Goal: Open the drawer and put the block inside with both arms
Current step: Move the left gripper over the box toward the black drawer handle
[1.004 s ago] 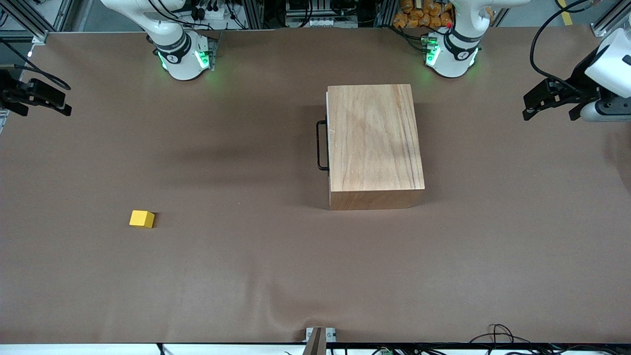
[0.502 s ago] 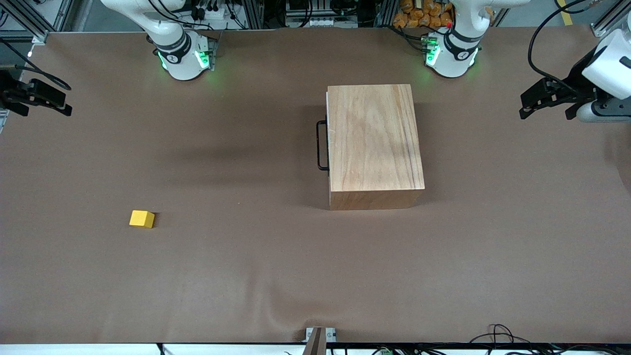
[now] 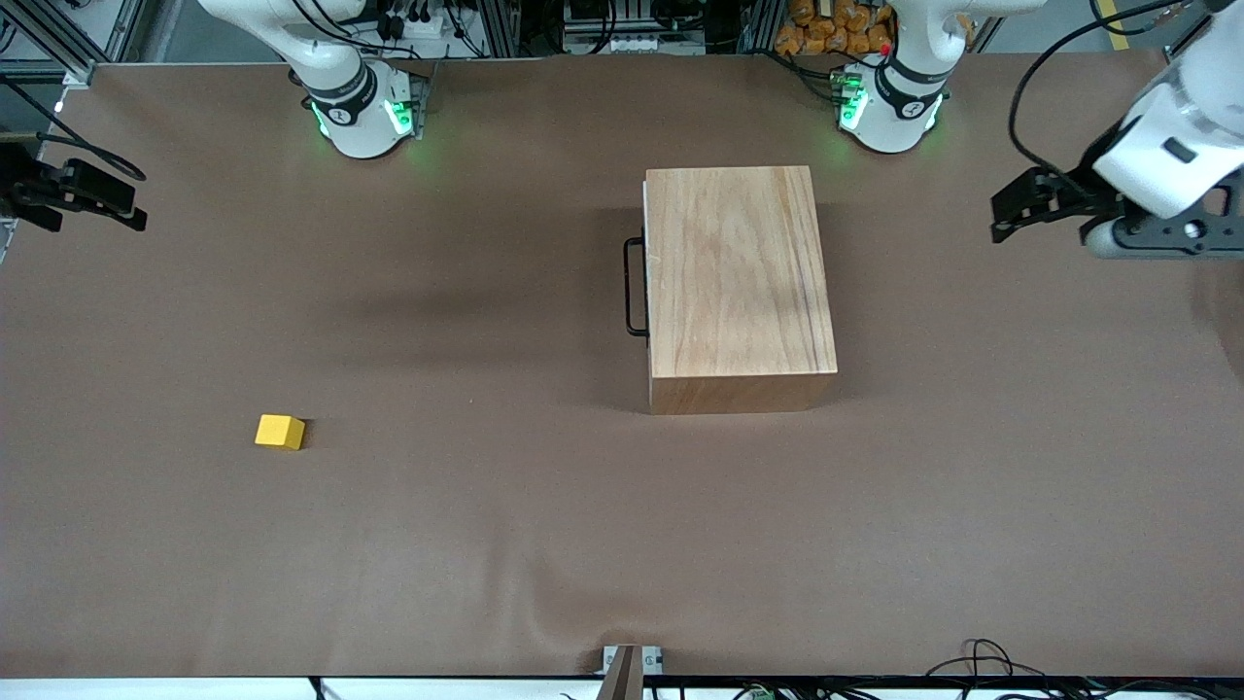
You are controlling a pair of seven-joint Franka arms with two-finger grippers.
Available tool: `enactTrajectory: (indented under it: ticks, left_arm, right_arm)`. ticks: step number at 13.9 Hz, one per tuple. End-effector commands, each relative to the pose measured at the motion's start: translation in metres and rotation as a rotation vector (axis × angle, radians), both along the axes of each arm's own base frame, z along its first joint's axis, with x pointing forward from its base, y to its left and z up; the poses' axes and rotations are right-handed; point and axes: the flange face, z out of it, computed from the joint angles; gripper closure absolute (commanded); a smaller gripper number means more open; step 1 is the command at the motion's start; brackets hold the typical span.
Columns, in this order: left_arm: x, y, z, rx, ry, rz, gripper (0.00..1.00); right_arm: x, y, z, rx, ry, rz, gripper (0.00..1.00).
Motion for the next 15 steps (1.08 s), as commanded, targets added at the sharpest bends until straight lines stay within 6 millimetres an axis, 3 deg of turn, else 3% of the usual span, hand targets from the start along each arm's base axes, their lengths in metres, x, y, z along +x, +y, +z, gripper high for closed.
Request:
enactTrajectory:
  ticks: [1,3,6,9,10,12,15]
  left_arm:
    - [0.021,-0.057,-0.012,-0.005,0.02,0.031,0.0]
    - [0.025,-0.111,-0.027,0.005,0.034,0.076,0.0]
    - [0.013,-0.205,-0.056,0.014,0.031,0.135,0.0]
    - [-0.021,-0.295,-0.09,0.075,-0.023,0.109,0.0]
    - [-0.028,-0.32,-0.115,0.084,-0.005,0.079,0.0]
    - [-0.047,-0.371,-0.141,0.091,-0.003,0.032,0.0]
    - [-0.066,-0.435,-0.185,0.09,-0.043,0.143,0.0]
  right_arm:
    - [-0.001,0.002,0.001,-0.017,0.005,-0.008,0.0]
    - [0.0,0.002,0.0,-0.018,0.005,-0.01,0.0]
    - [0.001,0.003,0.0,-0.019,0.005,-0.007,0.0]
    - [0.001,0.0,-0.002,-0.028,0.012,-0.01,0.0]
    - [0.001,0.0,-0.002,-0.028,0.01,-0.012,0.0]
    - [0.0,0.001,-0.001,-0.029,0.007,-0.012,0.0]
    - [0.0,0.001,-0.001,-0.029,0.012,-0.021,0.0]
